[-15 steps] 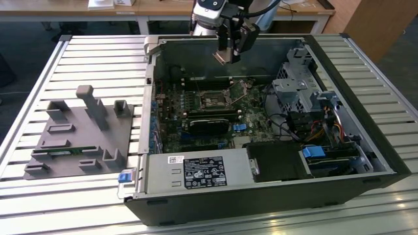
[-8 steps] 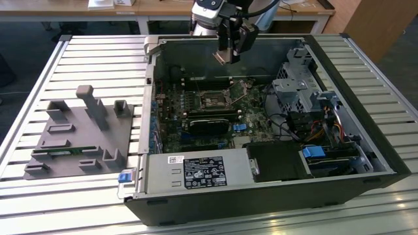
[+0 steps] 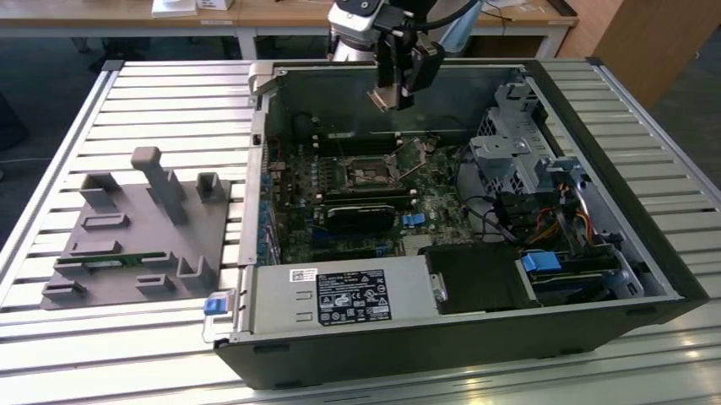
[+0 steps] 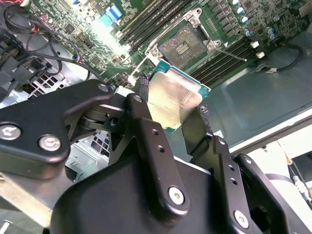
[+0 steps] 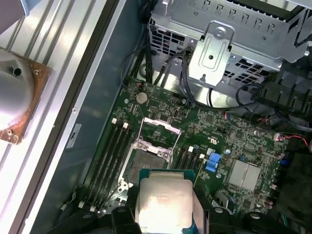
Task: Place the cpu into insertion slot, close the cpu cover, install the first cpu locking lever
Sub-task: 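Place the cpu into insertion slot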
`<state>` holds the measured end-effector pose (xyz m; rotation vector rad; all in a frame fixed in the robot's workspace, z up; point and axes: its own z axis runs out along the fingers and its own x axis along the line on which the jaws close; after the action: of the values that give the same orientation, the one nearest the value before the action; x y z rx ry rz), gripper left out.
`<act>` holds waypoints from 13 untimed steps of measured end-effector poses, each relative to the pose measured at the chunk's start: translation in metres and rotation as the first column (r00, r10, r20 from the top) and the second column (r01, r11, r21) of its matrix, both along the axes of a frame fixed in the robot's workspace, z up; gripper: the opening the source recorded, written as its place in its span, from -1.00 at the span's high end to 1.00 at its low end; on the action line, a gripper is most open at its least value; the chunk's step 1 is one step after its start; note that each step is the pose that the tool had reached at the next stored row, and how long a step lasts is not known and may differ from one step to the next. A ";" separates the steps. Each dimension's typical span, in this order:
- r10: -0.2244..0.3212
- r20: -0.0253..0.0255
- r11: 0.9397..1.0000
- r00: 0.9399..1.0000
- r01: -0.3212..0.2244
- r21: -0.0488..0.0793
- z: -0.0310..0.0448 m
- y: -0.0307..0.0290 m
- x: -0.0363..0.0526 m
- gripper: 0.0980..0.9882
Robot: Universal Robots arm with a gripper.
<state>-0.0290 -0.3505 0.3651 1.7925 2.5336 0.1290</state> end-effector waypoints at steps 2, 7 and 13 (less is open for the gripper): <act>-0.010 0.000 1.000 1.000 0.010 0.000 -0.0001 0.0000 0.0000 0.04; -0.041 0.000 0.999 0.999 0.041 0.000 -0.0004 0.0000 -0.0001 0.04; -0.088 0.000 0.996 0.996 0.088 0.000 -0.0008 0.0000 -0.0001 0.04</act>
<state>-0.0291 -0.3505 0.3644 1.8998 2.4497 0.1263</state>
